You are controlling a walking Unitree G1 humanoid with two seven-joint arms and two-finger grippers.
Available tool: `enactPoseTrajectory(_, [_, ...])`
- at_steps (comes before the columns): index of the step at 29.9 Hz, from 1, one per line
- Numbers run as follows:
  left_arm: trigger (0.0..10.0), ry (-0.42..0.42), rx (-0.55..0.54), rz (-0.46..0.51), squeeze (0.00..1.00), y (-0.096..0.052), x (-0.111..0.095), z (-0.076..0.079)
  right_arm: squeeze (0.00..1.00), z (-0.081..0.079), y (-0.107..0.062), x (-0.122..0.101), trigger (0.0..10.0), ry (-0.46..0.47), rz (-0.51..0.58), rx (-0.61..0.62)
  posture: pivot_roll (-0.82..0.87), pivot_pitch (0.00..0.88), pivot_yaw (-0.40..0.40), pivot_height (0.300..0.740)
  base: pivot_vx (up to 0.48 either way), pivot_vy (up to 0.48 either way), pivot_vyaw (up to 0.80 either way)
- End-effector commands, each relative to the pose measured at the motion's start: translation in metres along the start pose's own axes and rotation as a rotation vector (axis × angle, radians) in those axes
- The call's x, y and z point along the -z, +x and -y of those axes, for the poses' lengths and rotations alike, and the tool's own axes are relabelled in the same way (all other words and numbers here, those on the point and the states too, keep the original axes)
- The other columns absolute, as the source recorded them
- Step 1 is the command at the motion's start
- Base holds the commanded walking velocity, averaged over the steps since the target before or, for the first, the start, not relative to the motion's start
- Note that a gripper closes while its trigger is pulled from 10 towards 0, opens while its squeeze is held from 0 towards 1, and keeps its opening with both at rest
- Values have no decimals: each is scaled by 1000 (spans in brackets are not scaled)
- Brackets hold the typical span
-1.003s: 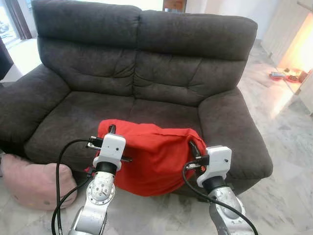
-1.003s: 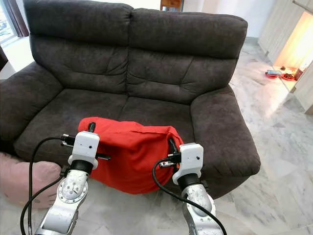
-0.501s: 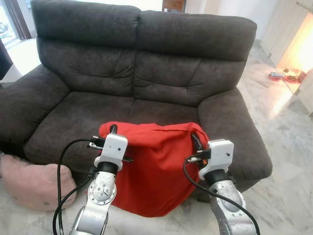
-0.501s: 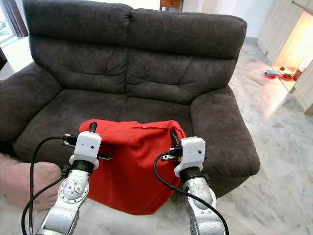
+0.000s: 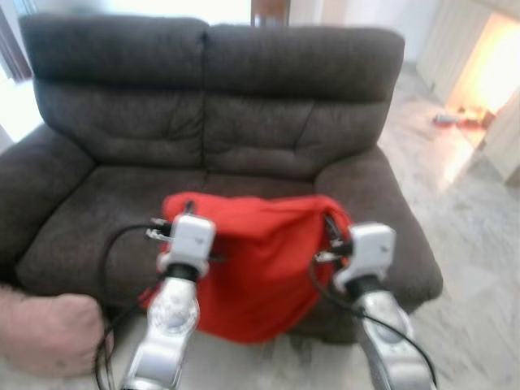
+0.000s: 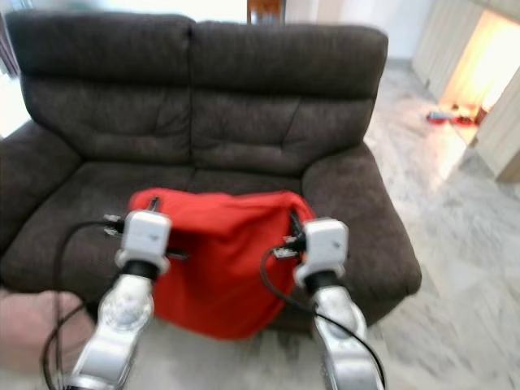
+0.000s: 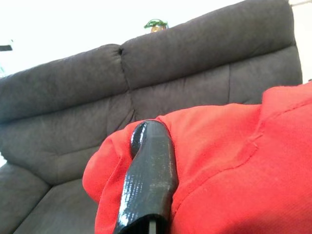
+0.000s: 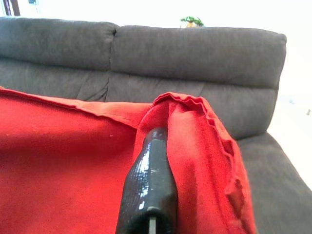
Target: Move the pillow to the sofa from floor
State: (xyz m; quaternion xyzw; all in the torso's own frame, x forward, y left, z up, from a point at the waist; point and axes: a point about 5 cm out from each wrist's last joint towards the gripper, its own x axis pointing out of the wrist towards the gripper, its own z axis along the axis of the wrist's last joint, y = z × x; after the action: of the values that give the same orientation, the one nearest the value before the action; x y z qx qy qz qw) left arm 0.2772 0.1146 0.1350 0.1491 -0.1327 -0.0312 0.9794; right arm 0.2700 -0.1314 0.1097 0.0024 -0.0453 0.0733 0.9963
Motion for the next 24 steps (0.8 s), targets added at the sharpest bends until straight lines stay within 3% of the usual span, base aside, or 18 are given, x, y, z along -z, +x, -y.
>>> enactPoseTrajectory(1, [10000,3,-45,131,0,9,-25,-13,0,-9,7,-13,10000,14,61,-29,121,0,-51,740,360,0,0])
enactPoseTrajectory(11, [10000,6,-46,147,0,11,-30,-16,0,-12,12,-21,10000,7,92,-37,124,0,-51,740,362,0,0])
enactPoseTrajectory(14, [10000,18,-48,193,0,15,-42,-19,0,-12,18,-39,10000,8,167,-35,128,0,-51,740,366,0,0])
enactPoseTrajectory(16, [10000,56,-69,287,0,22,-66,-29,0,-16,25,-74,10000,-10,297,-62,129,0,-51,740,368,0,0])
enactPoseTrajectory(17, [10000,56,-69,287,0,22,-66,-29,0,-16,25,-74,10000,-10,297,-62,129,0,-51,740,364,0,0])
enactPoseTrajectory(18, [10000,74,-90,343,0,25,-80,-36,0,-20,27,-97,10000,-12,386,-94,129,0,-52,740,368,0,0])
enactPoseTrajectory(19, [10000,79,-100,361,0,27,-86,-39,0,-22,28,-106,10000,-5,417,-105,130,0,-53,740,368,0,0])
enactPoseTrajectory(24, [10000,85,-142,433,0,33,-107,-50,0,-31,31,-130,10000,-13,502,-154,136,0,-57,740,369,0,0])
